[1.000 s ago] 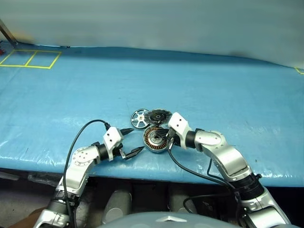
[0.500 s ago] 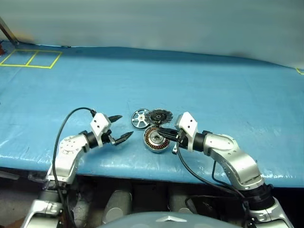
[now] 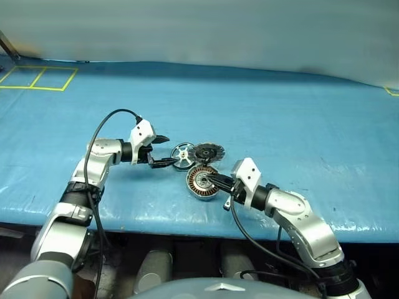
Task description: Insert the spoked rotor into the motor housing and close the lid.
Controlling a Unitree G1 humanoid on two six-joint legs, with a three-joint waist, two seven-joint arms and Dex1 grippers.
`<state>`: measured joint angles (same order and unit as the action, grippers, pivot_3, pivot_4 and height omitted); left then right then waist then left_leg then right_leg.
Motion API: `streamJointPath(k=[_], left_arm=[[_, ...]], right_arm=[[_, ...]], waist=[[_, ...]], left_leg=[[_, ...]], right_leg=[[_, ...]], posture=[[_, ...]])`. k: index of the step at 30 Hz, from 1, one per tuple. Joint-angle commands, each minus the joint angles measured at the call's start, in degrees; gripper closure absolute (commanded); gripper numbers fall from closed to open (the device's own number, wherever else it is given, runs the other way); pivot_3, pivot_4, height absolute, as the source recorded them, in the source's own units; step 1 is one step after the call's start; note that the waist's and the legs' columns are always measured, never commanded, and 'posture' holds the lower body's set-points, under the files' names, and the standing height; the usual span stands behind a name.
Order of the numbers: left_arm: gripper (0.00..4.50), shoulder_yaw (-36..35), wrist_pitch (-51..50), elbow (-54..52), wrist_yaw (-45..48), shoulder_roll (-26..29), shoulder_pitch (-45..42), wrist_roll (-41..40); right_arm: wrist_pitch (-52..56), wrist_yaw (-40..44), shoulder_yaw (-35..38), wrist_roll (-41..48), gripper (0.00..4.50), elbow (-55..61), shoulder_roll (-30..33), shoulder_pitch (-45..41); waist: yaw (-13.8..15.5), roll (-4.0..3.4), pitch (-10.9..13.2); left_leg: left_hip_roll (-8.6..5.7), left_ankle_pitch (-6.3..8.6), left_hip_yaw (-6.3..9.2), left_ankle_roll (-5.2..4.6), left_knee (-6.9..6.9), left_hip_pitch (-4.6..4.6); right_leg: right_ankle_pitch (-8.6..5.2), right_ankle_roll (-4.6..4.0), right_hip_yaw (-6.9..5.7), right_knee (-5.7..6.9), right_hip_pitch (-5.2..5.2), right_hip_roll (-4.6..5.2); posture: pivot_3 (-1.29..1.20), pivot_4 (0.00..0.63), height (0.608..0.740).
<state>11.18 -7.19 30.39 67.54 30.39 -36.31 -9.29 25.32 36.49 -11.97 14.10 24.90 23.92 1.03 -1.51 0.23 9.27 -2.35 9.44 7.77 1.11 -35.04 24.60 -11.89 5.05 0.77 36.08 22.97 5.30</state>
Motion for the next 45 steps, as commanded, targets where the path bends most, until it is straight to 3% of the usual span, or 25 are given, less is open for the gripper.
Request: streamJointPath(k=[1,15,18,23,45], left_arm=[[0.00,1.3,1.4,3.4,3.3,0.2,-3.9,2.0],[0.00,3.5,6.6,13.2,4.8,-4.8,-9.1,7.3],[0.62,3.4,6.7,14.1,4.9,-5.4,-9.3,7.5],[2.27,3.1,7.4,15.2,5.0,-5.8,-9.7,7.8],[2.27,3.7,13.5,17.8,7.4,-4.0,-13.2,11.8]], right_arm=[[-2.3,-1.7,0.4,-0.2,4.49,2.2,-1.1,1.2],[-2.8,-3.8,-0.5,-1.0,4.49,3.1,-1.5,3.3],[-2.6,-3.9,-0.7,-0.9,4.50,3.2,-1.4,3.3],[-2.6,-3.9,-0.7,-0.8,4.50,3.6,-0.9,3.7],[-2.7,-3.7,-1.4,-1.0,4.50,2.8,-0.9,3.0]], waist=[[0.0,0.00,0.0],[0.0,0.04,0.0],[0.0,0.04,0.0],[-0.1,0.04,0.0],[-0.1,0.05,0.0]], left_leg=[[0.00,0.00,0.01,0.00,0.00,0.00],[0.00,0.00,0.03,-0.01,-0.03,0.02],[0.00,-0.01,0.02,-0.01,-0.04,0.01],[0.00,-0.01,0.03,-0.01,-0.05,0.00],[0.00,-0.01,0.03,-0.02,-0.13,-0.04]], right_leg=[[0.00,0.00,-0.01,0.01,0.00,0.00],[0.01,0.02,0.00,0.02,-0.02,0.00],[0.01,0.03,0.00,0.03,-0.02,0.00],[0.02,0.03,0.00,0.06,-0.02,-0.01],[0.02,0.03,0.00,0.20,-0.04,-0.01]], posture=[[0.00,0.150,0.740],[0.00,0.150,0.740],[0.00,0.150,0.740],[0.00,0.150,0.740],[0.00,0.150,0.740]])
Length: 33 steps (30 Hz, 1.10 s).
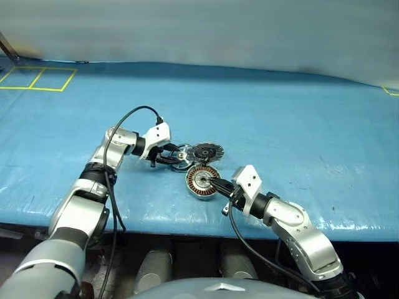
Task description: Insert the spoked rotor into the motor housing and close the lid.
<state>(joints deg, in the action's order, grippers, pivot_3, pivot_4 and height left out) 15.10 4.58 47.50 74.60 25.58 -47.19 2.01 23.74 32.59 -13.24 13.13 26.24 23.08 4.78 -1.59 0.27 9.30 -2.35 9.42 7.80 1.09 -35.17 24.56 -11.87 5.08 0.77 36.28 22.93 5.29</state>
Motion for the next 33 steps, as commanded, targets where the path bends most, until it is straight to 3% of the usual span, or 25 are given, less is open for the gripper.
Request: streamJointPath(k=[1,33], left_arm=[[2.27,-0.4,1.9,1.0,0.4,0.7,-2.7,0.5],[2.27,0.8,6.6,7.3,0.4,0.1,-4.5,4.3]], right_arm=[[-1.2,0.3,-0.1,-0.1,4.50,1.3,-0.1,-0.7],[-0.6,-0.2,0.2,-1.0,4.50,1.8,0.1,0.8]], waist=[[0.0,0.00,0.0],[-0.1,0.09,0.1]], left_leg=[[0.00,0.00,0.00,0.00,0.00,0.00],[0.00,-0.01,0.03,-0.01,-0.15,-0.03]], right_leg=[[0.00,0.00,0.00,0.00,0.00,0.00],[-0.04,0.05,0.00,0.50,0.10,0.00]], posture=[[0.00,0.150,0.740],[0.00,0.150,0.740]])
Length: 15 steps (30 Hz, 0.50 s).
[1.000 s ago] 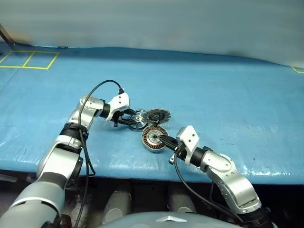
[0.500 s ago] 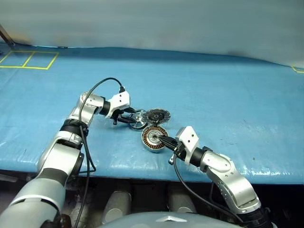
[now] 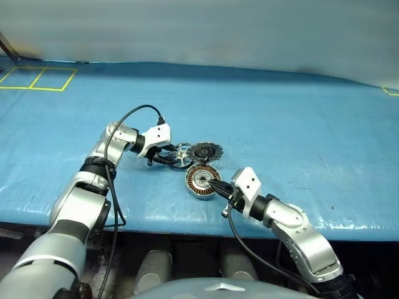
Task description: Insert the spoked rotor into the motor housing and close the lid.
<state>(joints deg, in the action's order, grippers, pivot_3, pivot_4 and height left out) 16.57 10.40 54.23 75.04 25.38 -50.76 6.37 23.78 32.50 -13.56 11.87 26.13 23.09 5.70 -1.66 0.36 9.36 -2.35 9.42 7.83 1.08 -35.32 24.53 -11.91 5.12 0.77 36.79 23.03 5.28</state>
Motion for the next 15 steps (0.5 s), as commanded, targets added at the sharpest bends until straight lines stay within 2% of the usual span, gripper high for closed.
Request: streamJointPath(k=[1,15], left_arm=[[2.27,-0.6,0.8,0.6,-0.1,0.2,-0.9,0.0],[2.27,1.8,0.3,5.8,-1.8,-1.6,-2.7,3.6]], right_arm=[[-0.7,-0.1,0.5,0.3,4.50,1.9,0.1,-0.2],[-0.5,0.0,0.5,0.0,4.50,2.0,0.4,-1.0]], waist=[[0.0,0.00,0.0],[0.1,0.01,0.0]], left_leg=[[0.00,0.00,0.00,0.00,-0.01,0.00],[0.00,0.00,0.01,0.00,-0.12,-0.08]], right_leg=[[0.00,0.00,0.00,0.01,0.00,0.00],[-0.03,-0.05,0.00,0.05,-0.11,0.00]], posture=[[0.00,0.150,0.740],[0.00,0.150,0.740]])
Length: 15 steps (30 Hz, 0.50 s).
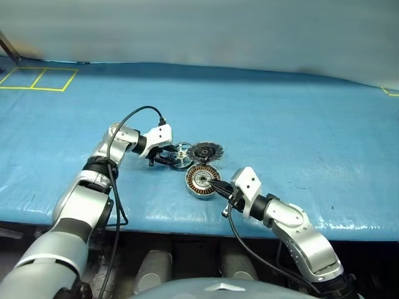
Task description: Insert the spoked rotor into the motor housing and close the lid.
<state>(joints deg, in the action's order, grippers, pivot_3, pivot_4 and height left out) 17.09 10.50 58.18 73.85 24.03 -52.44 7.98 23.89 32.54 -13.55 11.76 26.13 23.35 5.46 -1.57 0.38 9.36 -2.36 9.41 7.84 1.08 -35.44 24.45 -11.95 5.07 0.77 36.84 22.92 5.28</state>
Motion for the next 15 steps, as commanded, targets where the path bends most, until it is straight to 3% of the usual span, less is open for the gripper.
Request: streamJointPath(k=[1,4,9,15], left_arm=[[2.27,1.4,0.2,2.3,-0.7,-0.4,-1.2,2.4],[2.27,1.7,-0.4,3.6,-0.8,-0.9,-1.9,3.0],[3.32,1.4,-0.5,4.9,-1.3,-1.3,-2.5,2.9],[3.36,0.2,1.2,4.3,-2.0,-0.1,-2.5,2.3]], right_arm=[[-0.6,-0.1,0.4,0.0,4.50,2.1,0.2,-0.6],[-0.7,-0.3,0.4,-0.1,4.50,2.3,0.1,-0.3],[-0.8,-0.4,0.5,-0.3,4.50,2.2,0.1,-0.4],[-1.0,-0.4,0.6,-0.3,4.50,2.0,0.1,-0.6]], waist=[[0.0,0.00,0.0],[0.0,0.01,0.0],[0.1,0.02,0.0],[0.1,0.02,0.0]], left_leg=[[0.00,0.00,0.00,0.00,-0.03,-0.01],[-0.01,0.00,0.00,0.00,-0.11,-0.01],[0.00,0.00,0.01,0.00,-0.14,-0.04],[0.00,0.00,0.00,0.00,-0.13,-0.08]], right_leg=[[-0.01,-0.03,0.00,0.00,-0.03,0.00],[-0.01,-0.02,0.00,0.00,-0.08,0.01],[-0.01,-0.02,0.00,0.01,-0.12,0.02],[-0.01,-0.02,0.00,0.03,-0.15,0.02]], posture=[[0.00,0.150,0.740],[0.00,0.150,0.740],[0.00,0.150,0.740],[0.00,0.150,0.740]])
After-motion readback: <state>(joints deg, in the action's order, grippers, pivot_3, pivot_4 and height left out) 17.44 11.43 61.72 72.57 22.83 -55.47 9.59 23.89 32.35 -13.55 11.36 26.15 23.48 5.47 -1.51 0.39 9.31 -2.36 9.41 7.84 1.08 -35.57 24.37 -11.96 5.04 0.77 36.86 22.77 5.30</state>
